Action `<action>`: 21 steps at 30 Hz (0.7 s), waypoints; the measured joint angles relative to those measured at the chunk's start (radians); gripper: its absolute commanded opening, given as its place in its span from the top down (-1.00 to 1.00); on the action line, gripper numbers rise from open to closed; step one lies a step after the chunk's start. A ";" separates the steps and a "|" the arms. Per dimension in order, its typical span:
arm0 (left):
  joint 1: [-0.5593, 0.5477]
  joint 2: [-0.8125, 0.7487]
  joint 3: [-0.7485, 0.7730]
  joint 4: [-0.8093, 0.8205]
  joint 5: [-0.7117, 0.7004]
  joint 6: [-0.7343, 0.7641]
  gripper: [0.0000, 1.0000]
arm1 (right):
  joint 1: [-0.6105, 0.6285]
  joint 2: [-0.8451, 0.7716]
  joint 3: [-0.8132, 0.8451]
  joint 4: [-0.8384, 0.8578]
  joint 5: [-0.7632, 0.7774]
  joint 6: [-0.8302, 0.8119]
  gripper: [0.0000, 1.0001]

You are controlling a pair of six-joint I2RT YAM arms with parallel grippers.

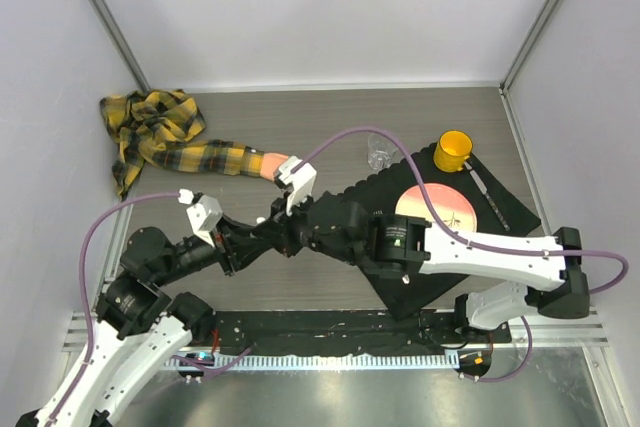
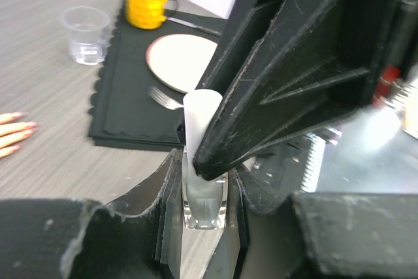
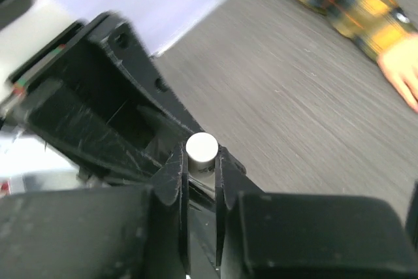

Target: Paint the nails

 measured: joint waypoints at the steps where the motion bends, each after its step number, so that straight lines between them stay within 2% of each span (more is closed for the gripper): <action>1: 0.000 0.001 0.000 -0.002 0.018 -0.003 1.00 | -0.019 -0.018 -0.031 0.031 -0.050 -0.027 1.00; 2: 0.000 0.001 0.000 -0.003 0.042 -0.006 1.00 | -0.040 -0.042 -0.064 0.062 -0.124 -0.049 0.99; 4: 0.000 0.002 -0.001 0.015 0.090 -0.029 1.00 | -0.139 -0.101 -0.167 0.182 -0.412 -0.077 0.99; 6: 0.000 0.005 -0.003 0.050 0.142 -0.066 1.00 | -0.251 -0.151 -0.336 0.450 -0.717 0.014 0.99; 8: 0.000 0.013 -0.007 0.061 0.191 -0.104 1.00 | -0.311 -0.149 -0.454 0.697 -0.917 0.096 0.99; 10: 0.000 0.014 -0.015 0.058 0.230 -0.130 1.00 | -0.329 -0.129 -0.456 0.727 -1.012 0.084 0.99; 15: 0.000 0.009 -0.015 0.094 0.281 -0.145 0.99 | -0.307 -0.135 -0.354 0.542 -1.023 -0.043 0.99; 16: 0.000 0.009 -0.015 0.103 0.283 -0.145 1.00 | -0.301 -0.136 -0.332 0.502 -1.010 -0.064 0.88; 17: 0.000 0.009 -0.015 0.108 0.282 -0.144 1.00 | -0.296 -0.140 -0.318 0.470 -0.992 -0.077 0.62; 18: 0.000 0.009 -0.015 0.113 0.280 -0.141 1.00 | -0.290 -0.144 -0.304 0.436 -0.969 -0.089 0.15; 21: 0.000 0.010 -0.015 0.115 0.264 -0.116 1.00 | -0.268 -0.163 -0.276 0.348 -0.876 -0.104 -0.39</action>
